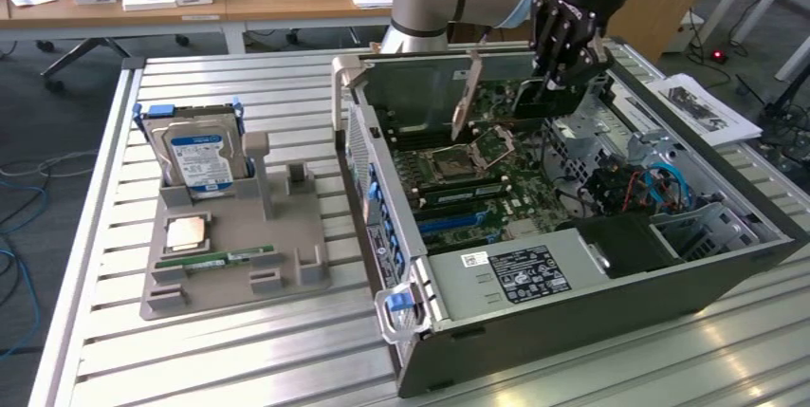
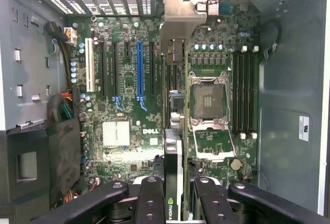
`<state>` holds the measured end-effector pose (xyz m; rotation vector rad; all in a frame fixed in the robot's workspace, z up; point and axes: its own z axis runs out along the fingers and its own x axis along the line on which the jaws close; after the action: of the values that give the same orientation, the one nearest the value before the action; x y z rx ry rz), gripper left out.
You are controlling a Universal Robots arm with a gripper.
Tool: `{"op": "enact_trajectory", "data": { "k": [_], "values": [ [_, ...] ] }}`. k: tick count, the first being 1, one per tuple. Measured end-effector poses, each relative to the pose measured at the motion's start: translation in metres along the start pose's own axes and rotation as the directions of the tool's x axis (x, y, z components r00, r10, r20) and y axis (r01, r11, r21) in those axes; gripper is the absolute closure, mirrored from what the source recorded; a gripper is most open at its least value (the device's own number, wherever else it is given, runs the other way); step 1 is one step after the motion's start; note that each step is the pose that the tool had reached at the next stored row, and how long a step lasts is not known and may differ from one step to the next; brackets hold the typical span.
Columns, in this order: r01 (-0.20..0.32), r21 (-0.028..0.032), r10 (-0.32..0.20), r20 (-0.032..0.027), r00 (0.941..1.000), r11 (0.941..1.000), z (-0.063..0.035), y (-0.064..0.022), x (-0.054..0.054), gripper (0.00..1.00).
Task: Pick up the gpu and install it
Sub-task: 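Insert the gpu into the slot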
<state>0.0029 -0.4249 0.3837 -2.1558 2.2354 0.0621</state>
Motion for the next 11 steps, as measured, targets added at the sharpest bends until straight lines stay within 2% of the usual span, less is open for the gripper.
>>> {"op": "enact_trajectory", "data": {
  "k": [6, 11],
  "values": [
    [0.000, 0.0000, 0.000, 0.0000, 1.0000, 1.0000, 0.0012, 0.0008, 0.0001, 0.73],
    [0.000, 0.0000, 0.000, 0.0000, 1.0000, 1.0000, 0.0015, 0.0054, 0.0003, 0.73]
  ]
}}
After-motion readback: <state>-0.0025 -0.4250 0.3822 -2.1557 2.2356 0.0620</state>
